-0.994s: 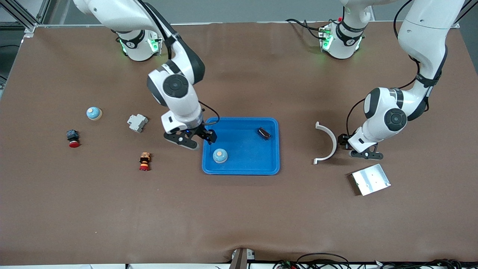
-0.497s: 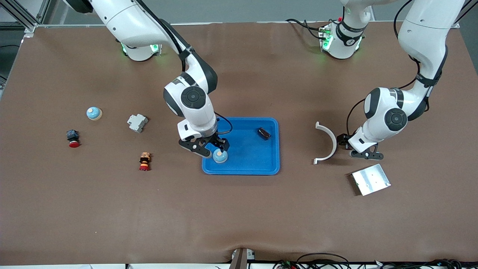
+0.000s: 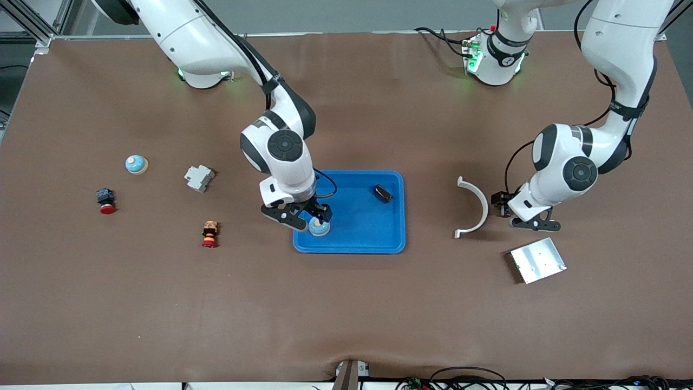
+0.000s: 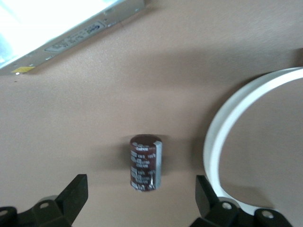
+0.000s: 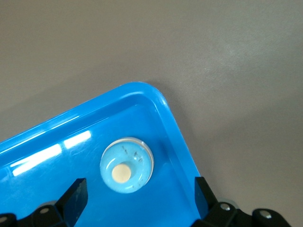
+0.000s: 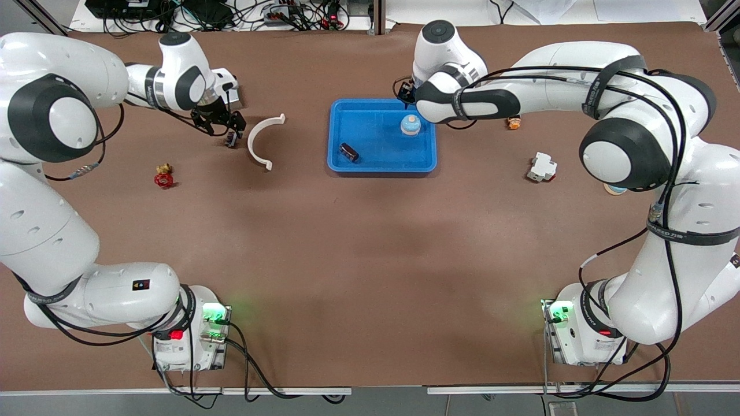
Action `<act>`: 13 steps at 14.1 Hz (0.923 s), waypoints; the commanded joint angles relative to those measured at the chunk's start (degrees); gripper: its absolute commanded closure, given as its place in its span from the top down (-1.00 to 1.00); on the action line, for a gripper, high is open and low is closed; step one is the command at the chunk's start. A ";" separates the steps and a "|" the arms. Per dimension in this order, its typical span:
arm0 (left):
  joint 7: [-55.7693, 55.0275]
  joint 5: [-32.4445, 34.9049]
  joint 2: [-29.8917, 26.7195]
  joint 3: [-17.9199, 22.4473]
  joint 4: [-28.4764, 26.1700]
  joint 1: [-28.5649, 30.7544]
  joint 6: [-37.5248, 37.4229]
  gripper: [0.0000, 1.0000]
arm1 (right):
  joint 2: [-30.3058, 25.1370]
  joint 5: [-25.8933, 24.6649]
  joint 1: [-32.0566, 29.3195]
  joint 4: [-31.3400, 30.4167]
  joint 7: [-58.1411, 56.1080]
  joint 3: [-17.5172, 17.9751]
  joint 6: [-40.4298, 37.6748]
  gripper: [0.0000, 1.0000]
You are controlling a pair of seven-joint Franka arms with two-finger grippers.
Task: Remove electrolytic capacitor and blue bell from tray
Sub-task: 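Reach the right gripper to the second bell while the left gripper places the capacitor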
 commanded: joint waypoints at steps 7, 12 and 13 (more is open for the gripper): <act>-25.05 -2.41 -1.32 -6.87 7.23 0.38 -10.29 1.00 | 3.95 -4.03 2.53 2.49 8.71 -0.64 2.81 1.00; -39.13 -2.41 0.08 -10.21 10.66 -0.50 -10.29 1.00 | 4.39 -5.51 3.06 2.93 11.70 -0.73 2.90 1.00; -40.89 -2.41 0.61 -10.91 11.27 -0.59 -10.29 1.00 | 4.39 -6.39 2.97 2.93 12.58 -0.73 2.90 1.00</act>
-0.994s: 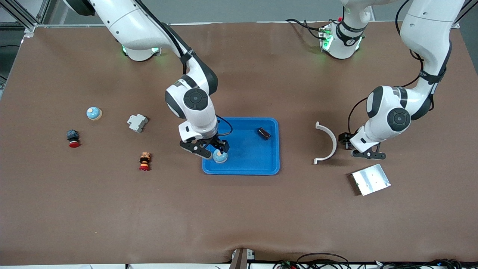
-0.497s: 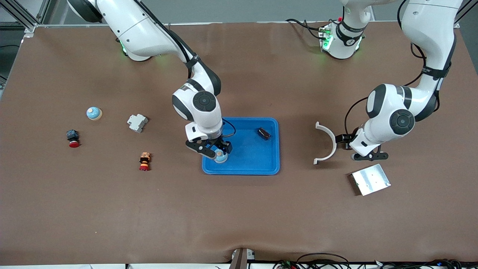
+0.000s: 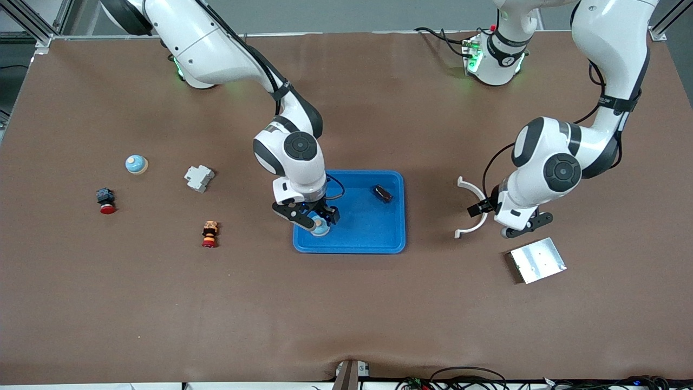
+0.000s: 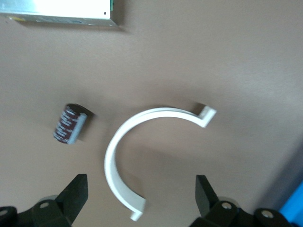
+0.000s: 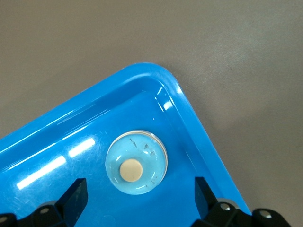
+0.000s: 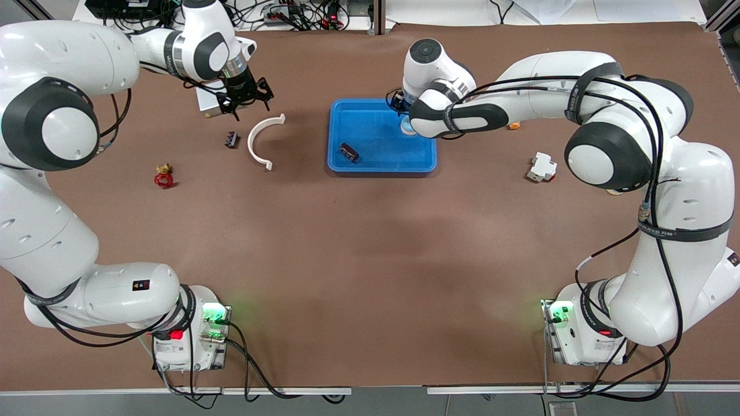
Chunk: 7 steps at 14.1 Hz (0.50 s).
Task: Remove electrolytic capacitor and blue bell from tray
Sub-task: 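Reach the right gripper to the second bell while the left gripper places the capacitor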
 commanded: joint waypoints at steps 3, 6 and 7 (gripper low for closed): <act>-13.74 -0.83 2.68 -4.09 4.75 -0.71 -1.39 1.00 | 3.21 -5.57 0.96 2.28 4.18 -0.93 0.01 1.00; -22.99 -0.66 3.21 -4.27 5.90 -4.22 -1.39 1.00 | 4.01 -5.66 1.05 3.07 6.03 -0.93 0.10 1.00; -24.66 -0.66 3.65 -4.27 6.25 -5.28 -1.39 1.00 | 4.01 -5.66 1.31 3.24 6.20 -0.93 0.01 1.00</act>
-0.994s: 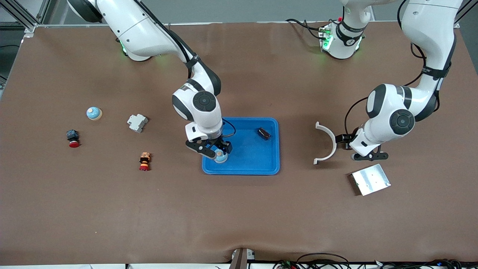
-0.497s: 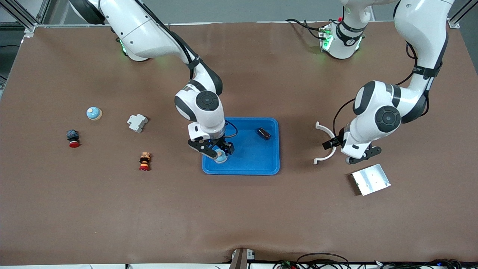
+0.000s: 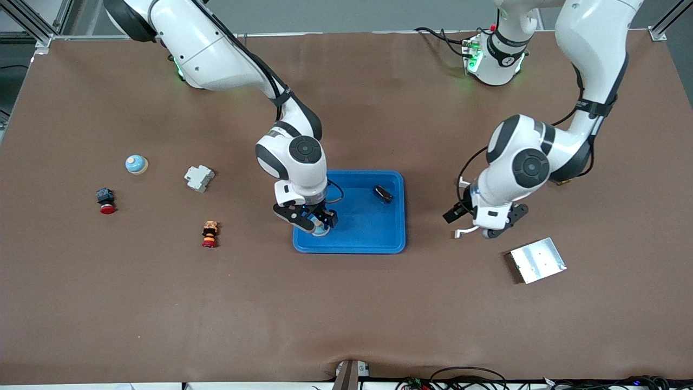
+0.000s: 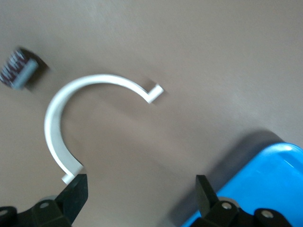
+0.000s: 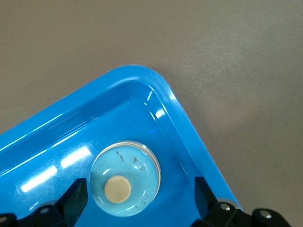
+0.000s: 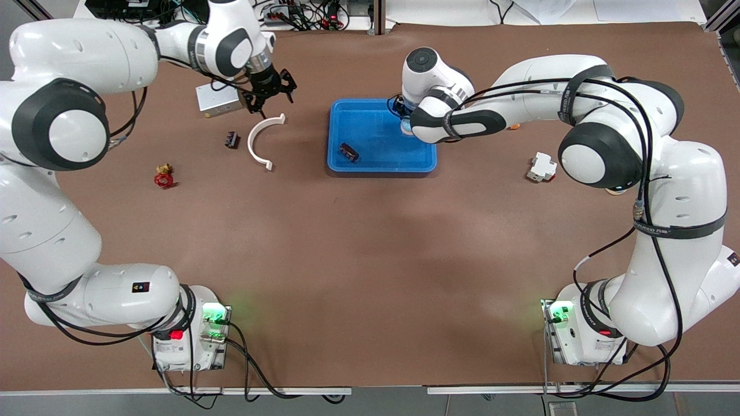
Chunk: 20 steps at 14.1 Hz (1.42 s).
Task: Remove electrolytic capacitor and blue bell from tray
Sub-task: 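Grasp the second bell with the right gripper while the left gripper reaches the capacitor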
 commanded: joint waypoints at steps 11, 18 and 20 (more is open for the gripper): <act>-21.65 0.25 8.13 0.05 6.58 -12.89 1.62 1.00 | 2.67 -4.23 1.57 3.45 4.61 -0.75 0.81 -0.15; -29.39 3.15 14.80 0.58 10.54 -18.08 4.09 1.00 | 2.05 -3.44 1.04 3.80 4.26 -0.57 -0.24 -1.00; -30.19 3.15 16.03 0.75 10.63 -18.79 4.09 1.00 | 1.61 -3.18 0.87 4.15 3.91 -0.22 -1.81 -1.00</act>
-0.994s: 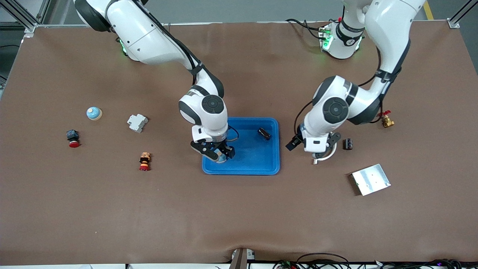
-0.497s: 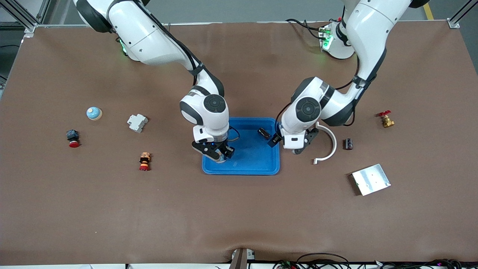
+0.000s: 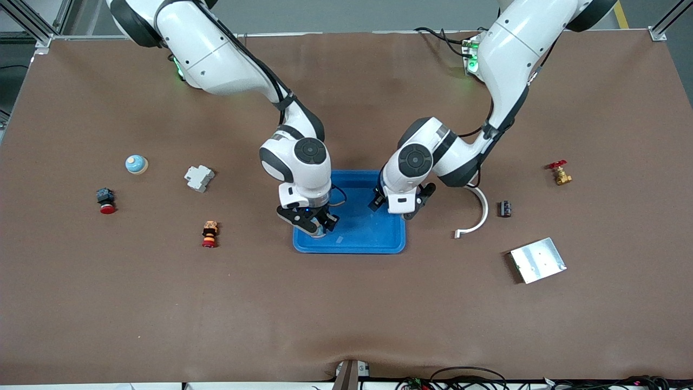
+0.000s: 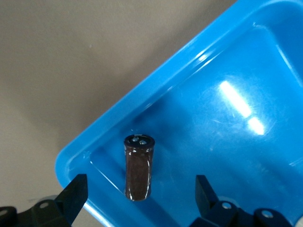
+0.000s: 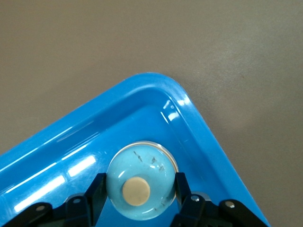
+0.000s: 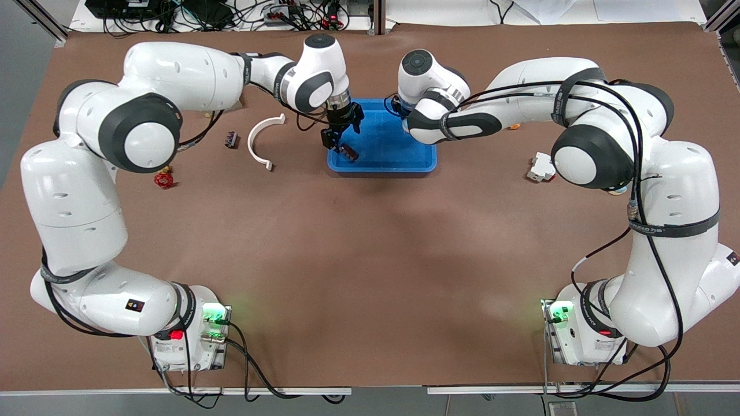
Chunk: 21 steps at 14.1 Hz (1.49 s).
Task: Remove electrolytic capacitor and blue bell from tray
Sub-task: 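Grasp the second bell with the right gripper while the left gripper reaches the capacitor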
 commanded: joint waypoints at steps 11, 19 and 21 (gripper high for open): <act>-4.69 3.65 3.98 0.55 2.36 -1.81 1.23 1.00 | -15.13 7.62 -8.62 1.37 -25.77 3.21 -24.87 -1.00; -4.69 3.73 5.12 0.55 2.44 -1.72 3.16 1.00 | -29.90 11.40 -19.86 -12.34 -46.95 3.21 -24.88 -1.00; -4.69 3.73 5.30 0.55 2.36 -1.72 3.51 1.00 | -31.57 13.23 -22.51 -14.19 -51.70 3.21 -24.62 -1.00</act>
